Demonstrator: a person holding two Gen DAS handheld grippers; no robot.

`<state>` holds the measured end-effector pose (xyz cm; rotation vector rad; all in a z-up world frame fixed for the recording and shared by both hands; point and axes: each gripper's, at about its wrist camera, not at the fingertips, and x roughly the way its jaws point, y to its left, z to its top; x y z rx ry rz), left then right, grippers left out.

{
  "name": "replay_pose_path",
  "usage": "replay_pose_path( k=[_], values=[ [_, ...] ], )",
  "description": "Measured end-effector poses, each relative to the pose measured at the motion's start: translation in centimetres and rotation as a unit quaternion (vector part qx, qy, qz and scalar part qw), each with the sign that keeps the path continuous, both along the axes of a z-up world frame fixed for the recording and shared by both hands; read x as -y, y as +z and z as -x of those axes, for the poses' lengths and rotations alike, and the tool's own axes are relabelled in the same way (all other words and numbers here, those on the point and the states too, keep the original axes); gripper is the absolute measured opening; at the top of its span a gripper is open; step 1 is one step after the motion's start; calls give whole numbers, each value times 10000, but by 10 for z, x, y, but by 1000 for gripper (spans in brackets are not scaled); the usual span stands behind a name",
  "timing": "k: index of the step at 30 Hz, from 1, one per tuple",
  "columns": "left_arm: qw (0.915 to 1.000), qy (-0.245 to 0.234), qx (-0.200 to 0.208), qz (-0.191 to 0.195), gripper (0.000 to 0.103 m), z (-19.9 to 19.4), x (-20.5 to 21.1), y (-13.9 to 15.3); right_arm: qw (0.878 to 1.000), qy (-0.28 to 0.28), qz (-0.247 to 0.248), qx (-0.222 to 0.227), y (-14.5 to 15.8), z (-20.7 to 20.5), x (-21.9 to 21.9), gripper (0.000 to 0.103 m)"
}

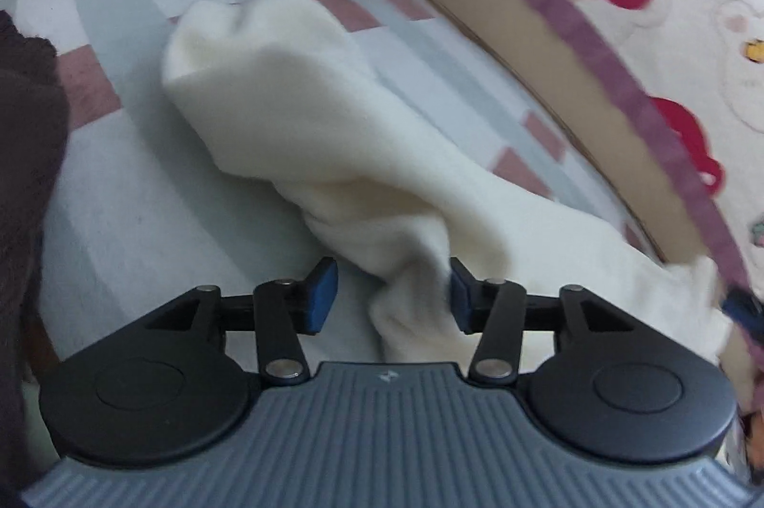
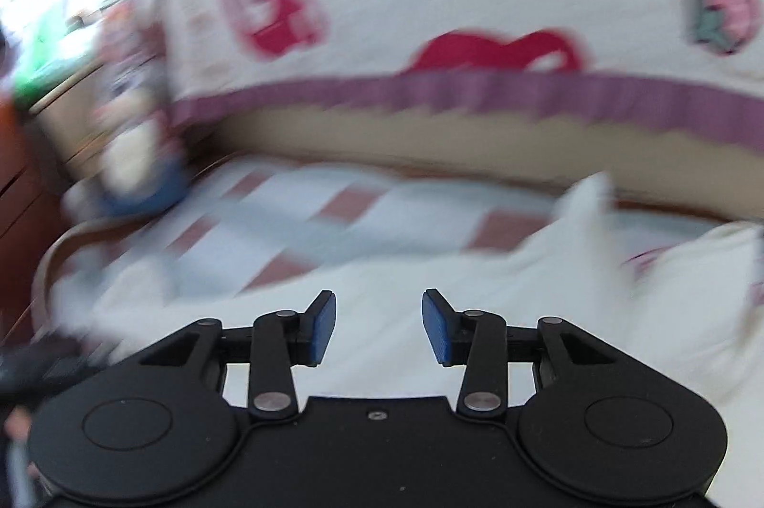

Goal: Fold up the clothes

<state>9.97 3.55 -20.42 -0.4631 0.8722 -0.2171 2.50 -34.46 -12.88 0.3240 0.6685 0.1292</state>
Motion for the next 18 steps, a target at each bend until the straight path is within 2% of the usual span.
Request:
replay_pose_path(
  k=[1, 2, 4, 7, 9, 10, 12, 13, 14, 16, 18],
  values=[
    [9997, -133, 151, -145, 19, 1, 7, 4, 9998, 200, -47, -8, -2, 3, -10, 46],
    [9983, -297, 363, -354, 13, 4, 16, 11, 9992, 400, -94, -16, -3, 7, -21, 46],
    [9920, -624, 786, -770, 12, 11, 33, 25, 9972, 740, -134, 13, -5, 12, -43, 46],
    [9774, -971, 1496, -1138, 11, 24, 56, 56, 9913, 1304, 57, 194, -2, 30, -71, 46],
    [9621, -1355, 1956, -1331, 11, 34, 73, 80, 9893, 1368, 386, 336, 2, 41, -82, 45],
    [9518, -1631, 2154, -1449, 11, 43, 84, 92, 9887, 1341, 545, 380, 3, 44, -86, 45],
    [9264, -2223, 2492, -1742, 11, 66, 110, 110, 9948, 893, 386, 309, 6, 52, -74, 45],
    [9116, -2534, 2625, -1894, 11, 82, 125, 115, 9984, 528, 34, 187, 3, 59, -58, 45],
    [9018, -2846, 2644, -1891, 11, 96, 139, 116, 9993, 161, -319, 64, 1, 66, -43, 45],
    [8912, -3461, 2409, -1671, 12, 120, 162, 108, 9942, -568, -904, -157, -10, 85, -10, 46],
    [8824, -4044, 1876, -1505, 15, 138, 182, 92, 9880, -971, -1157, -321, -22, 102, 11, 46]
  ],
)
